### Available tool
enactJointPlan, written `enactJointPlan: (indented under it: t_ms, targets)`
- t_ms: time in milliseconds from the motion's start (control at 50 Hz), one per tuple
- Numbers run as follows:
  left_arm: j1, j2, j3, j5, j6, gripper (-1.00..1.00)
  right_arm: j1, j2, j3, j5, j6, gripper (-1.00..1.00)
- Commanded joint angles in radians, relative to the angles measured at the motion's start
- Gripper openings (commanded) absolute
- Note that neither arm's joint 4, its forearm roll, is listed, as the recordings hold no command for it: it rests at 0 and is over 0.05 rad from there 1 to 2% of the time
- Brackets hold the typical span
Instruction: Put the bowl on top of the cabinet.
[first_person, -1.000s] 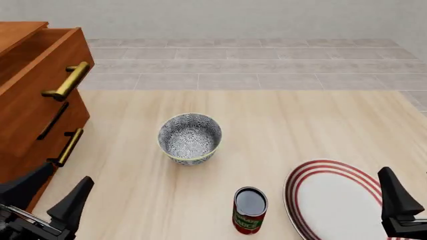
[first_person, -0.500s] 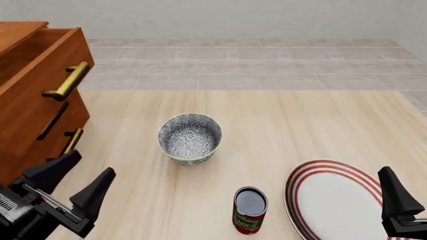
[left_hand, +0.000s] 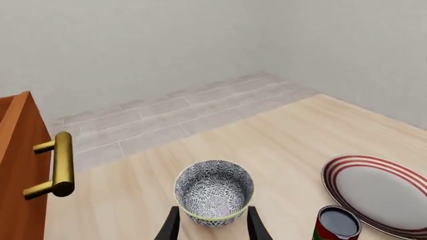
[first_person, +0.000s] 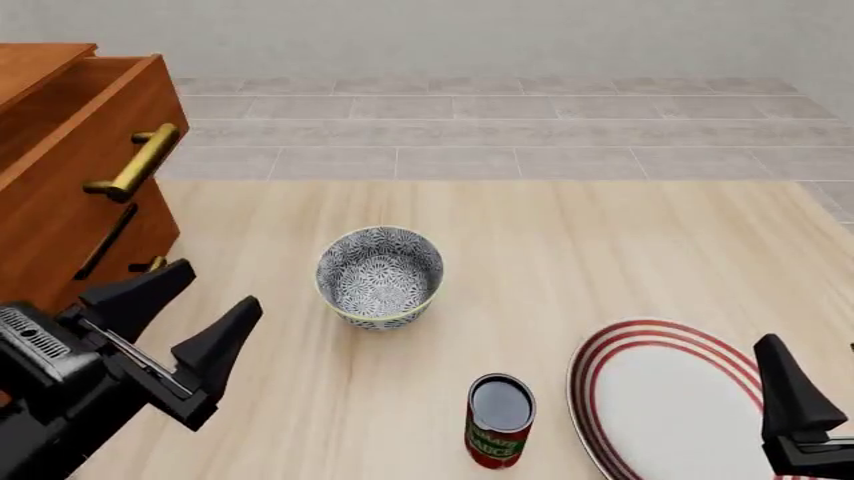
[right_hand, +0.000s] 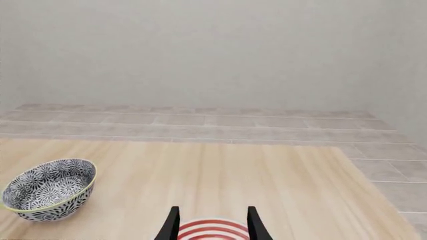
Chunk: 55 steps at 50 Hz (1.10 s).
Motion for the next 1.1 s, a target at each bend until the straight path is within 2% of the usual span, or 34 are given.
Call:
enactJointPlan:
  t_ms: [20, 400, 640, 960, 1100]
  targets:
    - [0.007, 0.055, -0.068, 0.027, -0.006, 1.0, 0.003, 0.0, 0.004, 0.001, -0.001, 1.0]
    - [0.019, 0.211, -0.129, -0.011, -0.021, 1.0, 0.003, 0.0, 0.008, 0.0, -0.005, 1.0]
    - [0.007, 0.306, -0.201, -0.013, -0.001, 1.0, 0.004, -0.003, 0.011, 0.001, -0.005, 1.0]
    - [0.043, 0.42, -0.241, -0.006, -0.021, 1.0, 0.005, -0.003, 0.013, 0.002, -0.001, 1.0]
    - [0.06, 0.457, -0.257, -0.001, -0.005, 1.0, 0.003, -0.003, 0.012, 0.003, 0.001, 1.0]
